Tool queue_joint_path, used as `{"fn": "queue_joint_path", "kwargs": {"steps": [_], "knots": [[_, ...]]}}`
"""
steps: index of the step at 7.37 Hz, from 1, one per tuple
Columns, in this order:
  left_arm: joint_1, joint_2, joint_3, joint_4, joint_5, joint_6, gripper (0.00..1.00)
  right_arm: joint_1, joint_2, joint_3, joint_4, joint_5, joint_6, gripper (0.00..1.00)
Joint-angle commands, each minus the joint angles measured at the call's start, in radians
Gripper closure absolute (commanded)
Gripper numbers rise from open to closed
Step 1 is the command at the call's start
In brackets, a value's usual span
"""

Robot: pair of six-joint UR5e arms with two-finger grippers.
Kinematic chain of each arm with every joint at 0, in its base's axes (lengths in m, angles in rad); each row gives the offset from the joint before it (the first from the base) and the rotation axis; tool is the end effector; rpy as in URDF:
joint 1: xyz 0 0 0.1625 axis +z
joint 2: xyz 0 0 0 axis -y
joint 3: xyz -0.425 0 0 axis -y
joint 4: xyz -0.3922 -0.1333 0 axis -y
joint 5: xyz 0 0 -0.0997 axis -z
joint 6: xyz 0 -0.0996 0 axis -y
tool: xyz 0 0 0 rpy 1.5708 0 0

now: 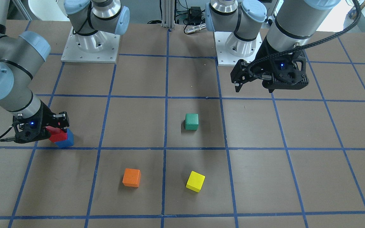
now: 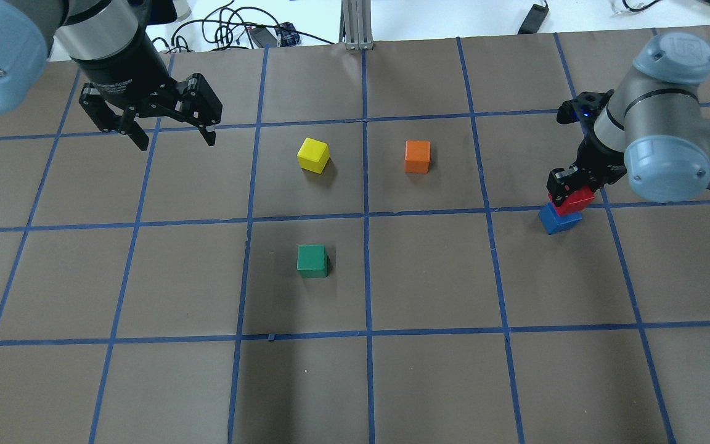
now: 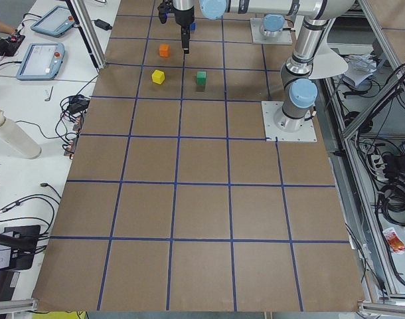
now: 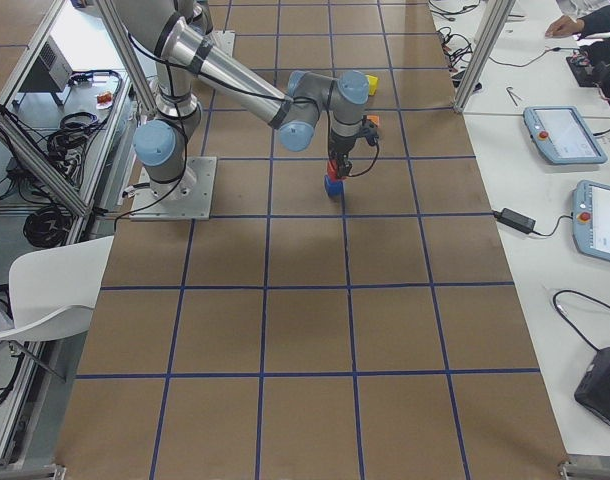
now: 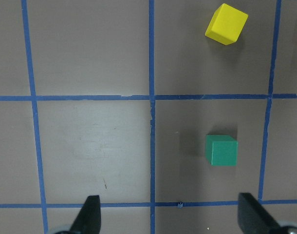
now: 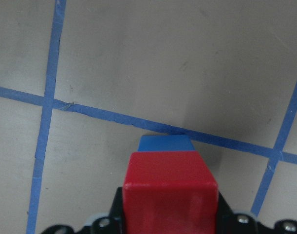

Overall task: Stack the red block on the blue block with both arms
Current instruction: 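Lower the red cube onto the blue cube with the right gripper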

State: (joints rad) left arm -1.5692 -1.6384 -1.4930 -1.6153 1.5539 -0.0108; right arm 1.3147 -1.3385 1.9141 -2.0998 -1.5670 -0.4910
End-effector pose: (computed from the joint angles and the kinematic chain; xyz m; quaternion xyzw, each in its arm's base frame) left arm -0.1342 -0.5173 0.4876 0.0063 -0.9998 -0.0172 0.0084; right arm -0.0029 -0.5386 0.2585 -0.1171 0.9928 0.0210 0.0103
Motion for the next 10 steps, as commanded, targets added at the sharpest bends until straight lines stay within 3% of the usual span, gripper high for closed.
{"fn": "queue_joint_path", "kwargs": {"steps": [1,10], "knots": [[0.0,0.002,-0.003,0.0,0.0,0.0,0.0,0.0,0.004,0.002,-0.003,-0.001,-0.003,1.0],[0.0,0.0,0.0,0.0,0.0,-0.002,0.0,0.0,0.002,0.029,-0.011,-0.016,0.0,1.0]]}}
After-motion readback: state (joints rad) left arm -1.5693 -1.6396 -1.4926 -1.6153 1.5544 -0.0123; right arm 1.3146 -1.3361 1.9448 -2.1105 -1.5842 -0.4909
